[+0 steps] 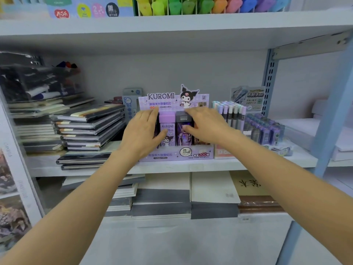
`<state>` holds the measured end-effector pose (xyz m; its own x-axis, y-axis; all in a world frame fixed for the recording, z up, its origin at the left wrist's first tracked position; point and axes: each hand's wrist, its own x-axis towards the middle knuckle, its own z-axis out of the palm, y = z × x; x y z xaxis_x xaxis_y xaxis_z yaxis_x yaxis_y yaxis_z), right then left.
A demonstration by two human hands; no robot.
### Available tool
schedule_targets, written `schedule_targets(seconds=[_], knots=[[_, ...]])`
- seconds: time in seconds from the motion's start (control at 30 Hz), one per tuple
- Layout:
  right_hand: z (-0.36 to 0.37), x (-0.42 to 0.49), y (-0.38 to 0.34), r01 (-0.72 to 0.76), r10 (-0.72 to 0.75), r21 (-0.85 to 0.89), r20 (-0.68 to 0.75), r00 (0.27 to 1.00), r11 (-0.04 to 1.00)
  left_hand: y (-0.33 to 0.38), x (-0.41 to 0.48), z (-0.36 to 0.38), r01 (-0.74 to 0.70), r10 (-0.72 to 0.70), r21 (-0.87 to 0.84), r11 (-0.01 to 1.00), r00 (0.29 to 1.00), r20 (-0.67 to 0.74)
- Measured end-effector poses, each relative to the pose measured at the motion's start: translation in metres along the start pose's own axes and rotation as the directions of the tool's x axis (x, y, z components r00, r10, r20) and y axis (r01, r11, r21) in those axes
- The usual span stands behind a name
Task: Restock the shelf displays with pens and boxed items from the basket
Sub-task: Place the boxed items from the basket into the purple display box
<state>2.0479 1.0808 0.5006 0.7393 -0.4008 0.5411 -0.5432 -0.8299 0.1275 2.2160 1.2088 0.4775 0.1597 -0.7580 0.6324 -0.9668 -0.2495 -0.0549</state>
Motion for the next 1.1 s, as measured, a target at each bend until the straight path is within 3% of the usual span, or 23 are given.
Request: schedule_targets(seconds=[0.17,0.27,0.4,0.47,0.53,0.7,0.8,1.1], knots=[[0.005,-0.004,-0.003,0.022,-0.023,-0.047,-0.024,0.999,0.999,0.001,0.002,-0.001,0.005,-0.005,0.005,1.0,0.999,-0.032],[-0.014,-0.002,0.009,0.009,-0.017,0.162,0.049,0.999,0.987,0.007,0.002,-0.004,0.019,-0.019,0.06,0.998,1.0,-0.006],[-0.041,-0.006,0.052,-0.004,0.02,0.197,-0.078,0.997,0.98,0.045,-0.015,0.009,-0.147,0.151,0.049,0.988,0.984,-0.096],[-0.039,-0.012,0.071,-0.088,0.09,0.155,-0.001,0.996,0.984,0.063,-0.023,0.027,-0.208,0.21,0.05,0.977,0.977,-0.036],[-0.028,-0.021,0.084,-0.147,0.14,0.11,0.066,0.988,0.983,0.07,-0.026,0.045,-0.2,0.2,0.056,0.978,0.98,0.009],[-0.014,-0.019,0.082,-0.146,0.143,0.09,0.038,0.989,0.985,0.071,-0.024,0.063,-0.184,0.187,0.069,0.981,0.982,-0.037],[-0.019,-0.012,0.085,-0.146,0.125,0.186,0.118,0.985,0.972,0.069,-0.024,0.066,-0.197,0.201,0.062,0.978,0.977,-0.071],[-0.019,-0.02,0.099,-0.111,0.1,0.292,0.053,0.994,0.95,0.07,-0.019,0.067,-0.18,0.183,0.047,0.983,0.981,-0.07]])
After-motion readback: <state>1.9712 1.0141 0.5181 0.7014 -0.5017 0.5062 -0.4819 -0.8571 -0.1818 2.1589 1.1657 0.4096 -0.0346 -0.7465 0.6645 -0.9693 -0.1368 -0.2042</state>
